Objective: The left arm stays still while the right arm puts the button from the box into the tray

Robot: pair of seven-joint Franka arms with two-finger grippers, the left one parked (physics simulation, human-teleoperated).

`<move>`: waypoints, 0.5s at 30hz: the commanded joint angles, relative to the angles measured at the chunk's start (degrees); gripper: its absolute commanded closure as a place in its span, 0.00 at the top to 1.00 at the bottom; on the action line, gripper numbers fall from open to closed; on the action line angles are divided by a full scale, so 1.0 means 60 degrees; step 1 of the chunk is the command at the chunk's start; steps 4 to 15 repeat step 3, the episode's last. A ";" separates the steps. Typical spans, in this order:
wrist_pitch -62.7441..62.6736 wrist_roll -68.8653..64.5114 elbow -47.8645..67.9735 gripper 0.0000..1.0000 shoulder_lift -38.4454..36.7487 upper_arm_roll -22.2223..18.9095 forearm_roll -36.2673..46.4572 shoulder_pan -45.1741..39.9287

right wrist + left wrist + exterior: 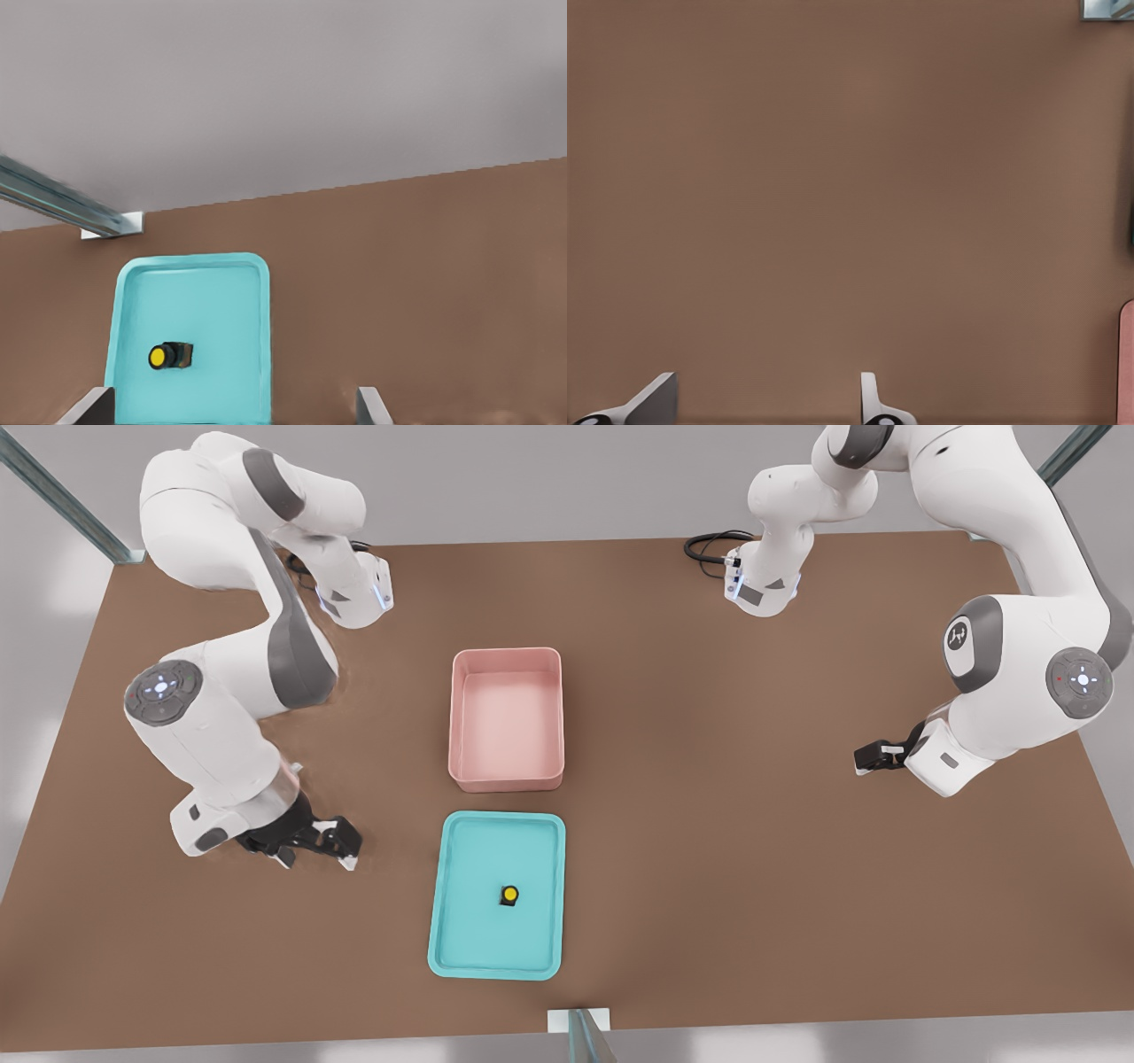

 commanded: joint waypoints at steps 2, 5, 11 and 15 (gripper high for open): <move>-0.1296 -0.5494 -0.4485 1.00 -0.3286 -0.3043 0.1508 0.1118; -0.1311 -0.5421 -0.4484 1.00 -0.3272 -0.3043 0.1508 0.1148; -0.1311 -0.5421 -0.4484 1.00 -0.3272 -0.3043 0.1508 0.1148; -0.1311 -0.5421 -0.4484 1.00 -0.3272 -0.3043 0.1508 0.1148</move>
